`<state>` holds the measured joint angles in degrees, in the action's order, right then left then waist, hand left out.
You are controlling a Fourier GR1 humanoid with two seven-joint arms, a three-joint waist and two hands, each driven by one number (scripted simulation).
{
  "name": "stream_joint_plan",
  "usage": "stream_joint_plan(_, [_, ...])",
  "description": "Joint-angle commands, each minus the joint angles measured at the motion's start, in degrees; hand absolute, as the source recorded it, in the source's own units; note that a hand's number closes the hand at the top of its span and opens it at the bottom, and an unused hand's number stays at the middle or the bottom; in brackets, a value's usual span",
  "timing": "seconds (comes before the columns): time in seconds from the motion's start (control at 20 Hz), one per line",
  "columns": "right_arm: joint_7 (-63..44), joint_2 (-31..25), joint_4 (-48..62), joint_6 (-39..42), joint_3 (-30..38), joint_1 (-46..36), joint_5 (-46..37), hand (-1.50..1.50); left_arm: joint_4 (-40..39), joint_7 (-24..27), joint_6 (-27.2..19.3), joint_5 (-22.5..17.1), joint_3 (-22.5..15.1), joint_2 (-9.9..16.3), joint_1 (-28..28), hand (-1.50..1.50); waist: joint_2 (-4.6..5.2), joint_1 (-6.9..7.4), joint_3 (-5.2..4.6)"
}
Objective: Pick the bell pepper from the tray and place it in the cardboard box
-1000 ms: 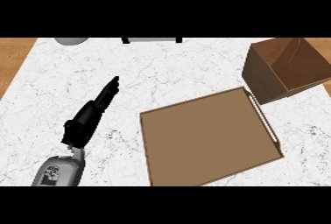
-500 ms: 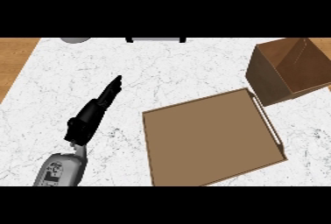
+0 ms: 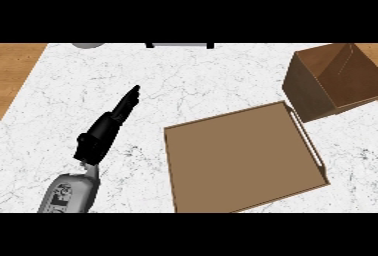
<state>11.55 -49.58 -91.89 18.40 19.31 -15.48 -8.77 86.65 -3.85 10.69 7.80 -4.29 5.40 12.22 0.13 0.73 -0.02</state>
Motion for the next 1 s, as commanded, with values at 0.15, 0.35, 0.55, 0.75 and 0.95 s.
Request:
stream_joint_plan(0.15, [5.8, 2.0, 15.3, -5.5, -5.5, -10.6, -10.7, 1.5, 1.3, -0.7, -0.9, 1.3, -0.9, -1.2, -0.9, 0.0, 0.05, 0.22, 0.03])
stream_joint_plan(0.35, [0.6, 6.9, 14.7, -9.1, -12.1, -14.6, -17.1, 1.5, 1.1, 0.2, -1.1, 1.9, -1.8, -2.3, -1.5, 0.0, 0.0, 0.03, 0.0])
stream_joint_plan(0.55, [6.2, 8.8, 27.1, -11.5, -14.0, -20.1, -22.2, 1.5, 0.7, -0.8, 0.2, 0.8, 0.5, -0.6, 0.4, 0.0, 0.09, 0.22, 0.02])
stream_joint_plan(0.75, [9.5, 11.6, 36.0, -16.1, -15.4, -21.8, -26.6, 1.5, -2.8, 2.4, -1.9, 3.8, -2.6, -3.4, -1.3, 0.0, 0.2, 0.18, 0.03])
stream_joint_plan(0.95, [5.8, 14.7, 45.4, -11.0, -13.2, -26.3, -22.6, -1.5, -0.7, 0.9, -2.7, 4.6, -3.2, -3.7, -0.8, 0.0, 0.31, 0.59, 0.04])
